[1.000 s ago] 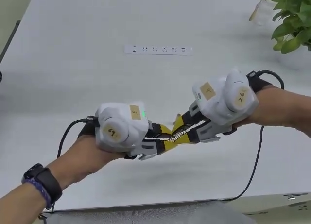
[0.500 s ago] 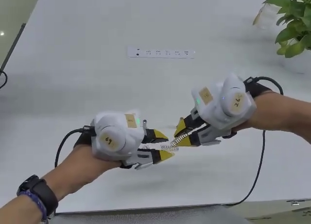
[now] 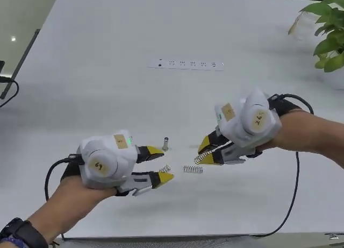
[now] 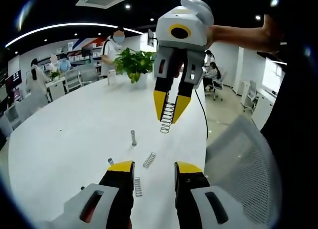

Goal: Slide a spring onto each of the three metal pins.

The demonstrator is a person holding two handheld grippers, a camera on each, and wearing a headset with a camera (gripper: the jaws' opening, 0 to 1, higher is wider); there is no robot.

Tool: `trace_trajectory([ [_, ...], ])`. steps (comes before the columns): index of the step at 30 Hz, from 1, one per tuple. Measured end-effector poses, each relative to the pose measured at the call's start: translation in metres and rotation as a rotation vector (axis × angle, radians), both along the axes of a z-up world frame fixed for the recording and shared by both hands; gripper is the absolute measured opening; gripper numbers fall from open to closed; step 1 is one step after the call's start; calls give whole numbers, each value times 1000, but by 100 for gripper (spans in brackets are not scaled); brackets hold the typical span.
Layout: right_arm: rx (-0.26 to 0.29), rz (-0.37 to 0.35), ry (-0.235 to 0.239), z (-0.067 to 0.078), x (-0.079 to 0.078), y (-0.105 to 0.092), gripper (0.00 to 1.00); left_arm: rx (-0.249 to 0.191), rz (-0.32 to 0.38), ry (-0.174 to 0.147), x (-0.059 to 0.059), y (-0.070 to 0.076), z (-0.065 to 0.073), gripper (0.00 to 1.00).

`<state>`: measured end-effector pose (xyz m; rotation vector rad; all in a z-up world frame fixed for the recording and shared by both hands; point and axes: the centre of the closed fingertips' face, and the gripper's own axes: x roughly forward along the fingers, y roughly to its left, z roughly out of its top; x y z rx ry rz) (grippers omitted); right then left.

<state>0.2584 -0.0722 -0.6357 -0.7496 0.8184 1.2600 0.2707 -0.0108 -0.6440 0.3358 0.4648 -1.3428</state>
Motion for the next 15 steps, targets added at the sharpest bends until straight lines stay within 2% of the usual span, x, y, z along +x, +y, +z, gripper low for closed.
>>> trace_trajectory([
  [15,-32,-36,1,-19,22,0,8,11,183,11,22,51,-7,35],
])
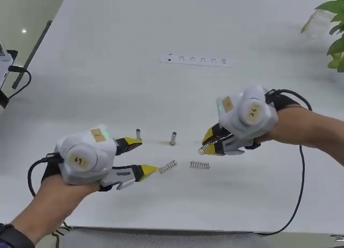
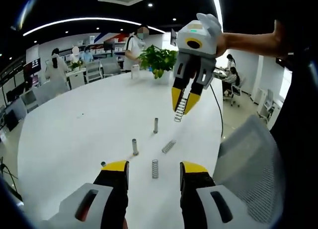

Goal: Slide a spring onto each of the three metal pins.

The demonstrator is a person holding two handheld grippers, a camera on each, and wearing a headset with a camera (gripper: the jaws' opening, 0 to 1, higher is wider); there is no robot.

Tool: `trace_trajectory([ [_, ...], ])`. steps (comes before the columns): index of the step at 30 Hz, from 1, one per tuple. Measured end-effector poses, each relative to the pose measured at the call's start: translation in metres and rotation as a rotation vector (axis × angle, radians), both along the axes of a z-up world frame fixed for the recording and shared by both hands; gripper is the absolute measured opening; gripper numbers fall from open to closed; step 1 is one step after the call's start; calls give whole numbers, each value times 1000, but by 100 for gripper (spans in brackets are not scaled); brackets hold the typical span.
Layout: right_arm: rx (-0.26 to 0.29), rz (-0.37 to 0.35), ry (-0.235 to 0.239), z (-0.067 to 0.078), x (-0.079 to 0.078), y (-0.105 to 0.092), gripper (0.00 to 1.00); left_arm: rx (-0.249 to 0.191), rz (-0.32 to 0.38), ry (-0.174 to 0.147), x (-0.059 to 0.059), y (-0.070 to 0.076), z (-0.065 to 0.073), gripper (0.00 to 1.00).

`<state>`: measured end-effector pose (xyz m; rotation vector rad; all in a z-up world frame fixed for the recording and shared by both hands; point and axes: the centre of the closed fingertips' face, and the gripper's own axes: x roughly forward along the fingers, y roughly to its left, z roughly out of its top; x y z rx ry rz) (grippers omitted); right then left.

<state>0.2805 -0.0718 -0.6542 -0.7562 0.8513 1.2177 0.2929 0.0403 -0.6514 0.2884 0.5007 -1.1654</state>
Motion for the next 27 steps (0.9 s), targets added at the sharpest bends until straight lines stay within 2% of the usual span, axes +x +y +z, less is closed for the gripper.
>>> trace_trajectory([
  [6,-16,-17,-1,-7,11,3,8,-3,71,5,5,21,-1,40],
  [16,-30,-2,16,-19,25,16,8,0,164,1,10,50,1,47],
  [27,-24,21,32,-28,41,39,8,-6,235,1,13,73,5,54],
])
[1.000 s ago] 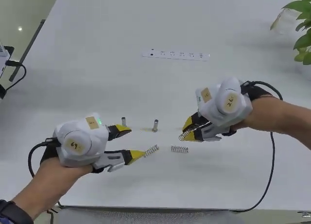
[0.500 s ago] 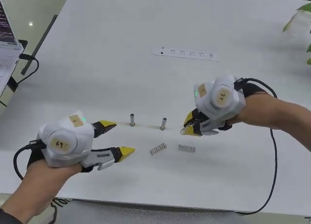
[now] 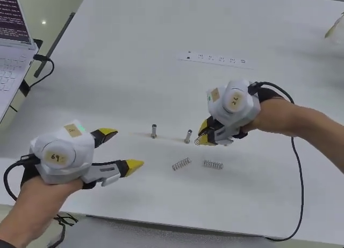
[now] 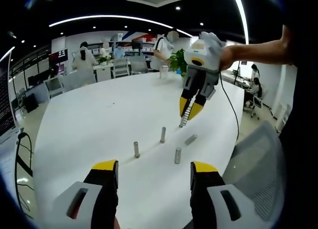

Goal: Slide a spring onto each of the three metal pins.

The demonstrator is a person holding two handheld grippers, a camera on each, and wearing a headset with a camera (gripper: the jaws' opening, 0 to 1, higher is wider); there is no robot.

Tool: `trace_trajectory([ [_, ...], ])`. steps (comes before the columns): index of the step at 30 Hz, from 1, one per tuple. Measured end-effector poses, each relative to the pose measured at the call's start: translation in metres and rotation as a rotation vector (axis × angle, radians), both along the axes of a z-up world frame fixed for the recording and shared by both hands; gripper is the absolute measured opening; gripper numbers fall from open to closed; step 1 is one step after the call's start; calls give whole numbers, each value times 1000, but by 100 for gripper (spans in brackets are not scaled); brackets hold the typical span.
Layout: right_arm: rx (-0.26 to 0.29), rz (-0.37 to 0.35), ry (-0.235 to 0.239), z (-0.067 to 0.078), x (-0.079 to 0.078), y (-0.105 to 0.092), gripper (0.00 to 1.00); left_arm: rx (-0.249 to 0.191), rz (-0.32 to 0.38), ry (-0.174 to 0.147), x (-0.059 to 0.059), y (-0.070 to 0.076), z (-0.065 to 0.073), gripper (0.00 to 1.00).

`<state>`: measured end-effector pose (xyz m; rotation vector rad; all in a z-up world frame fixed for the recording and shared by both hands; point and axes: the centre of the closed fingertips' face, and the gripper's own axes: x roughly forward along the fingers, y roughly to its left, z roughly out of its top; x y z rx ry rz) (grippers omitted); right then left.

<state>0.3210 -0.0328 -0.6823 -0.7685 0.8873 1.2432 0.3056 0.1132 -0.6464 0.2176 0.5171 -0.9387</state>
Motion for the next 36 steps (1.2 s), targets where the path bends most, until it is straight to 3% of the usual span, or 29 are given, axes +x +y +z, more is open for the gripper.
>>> trace_trajectory([
  [14,5,44,-1,-1,22,33,8,-3,26,31,-5,15,-6,62],
  [36,-37,99,-7,-13,61,64,8,-12,54,36,-7,25,-6,64],
])
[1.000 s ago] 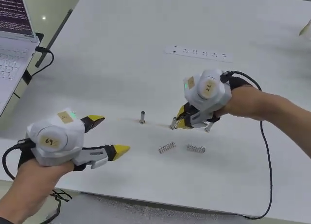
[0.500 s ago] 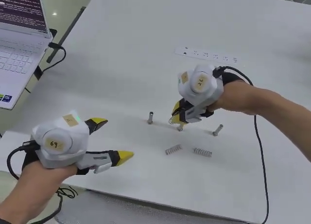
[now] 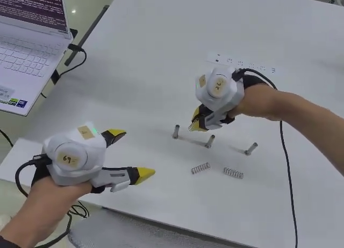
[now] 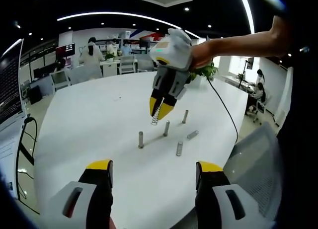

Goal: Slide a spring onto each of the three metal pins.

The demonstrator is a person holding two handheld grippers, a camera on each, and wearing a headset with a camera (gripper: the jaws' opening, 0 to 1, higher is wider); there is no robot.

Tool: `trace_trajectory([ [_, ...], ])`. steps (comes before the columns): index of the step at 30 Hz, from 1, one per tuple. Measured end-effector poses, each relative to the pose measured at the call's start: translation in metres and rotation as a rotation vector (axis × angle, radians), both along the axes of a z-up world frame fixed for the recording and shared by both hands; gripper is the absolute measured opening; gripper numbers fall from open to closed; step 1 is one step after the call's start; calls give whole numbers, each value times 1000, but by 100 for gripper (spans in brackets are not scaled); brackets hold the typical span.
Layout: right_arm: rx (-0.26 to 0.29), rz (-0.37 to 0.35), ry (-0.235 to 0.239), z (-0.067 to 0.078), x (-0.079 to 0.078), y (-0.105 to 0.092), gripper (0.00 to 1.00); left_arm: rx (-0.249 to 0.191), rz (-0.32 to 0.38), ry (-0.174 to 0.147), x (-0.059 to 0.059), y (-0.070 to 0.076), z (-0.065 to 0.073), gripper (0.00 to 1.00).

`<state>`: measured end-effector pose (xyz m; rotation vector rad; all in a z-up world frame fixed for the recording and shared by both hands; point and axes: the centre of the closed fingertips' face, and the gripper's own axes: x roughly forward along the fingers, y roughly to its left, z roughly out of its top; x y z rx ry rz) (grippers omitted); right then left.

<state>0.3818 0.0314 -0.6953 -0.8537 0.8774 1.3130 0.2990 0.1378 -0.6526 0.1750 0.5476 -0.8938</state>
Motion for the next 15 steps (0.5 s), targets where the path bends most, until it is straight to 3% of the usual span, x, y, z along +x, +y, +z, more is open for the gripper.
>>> trace_trajectory([
  [15,-8,16,-5,-9,12,15,9,-6,-4,18,-3,-3,-5,65],
])
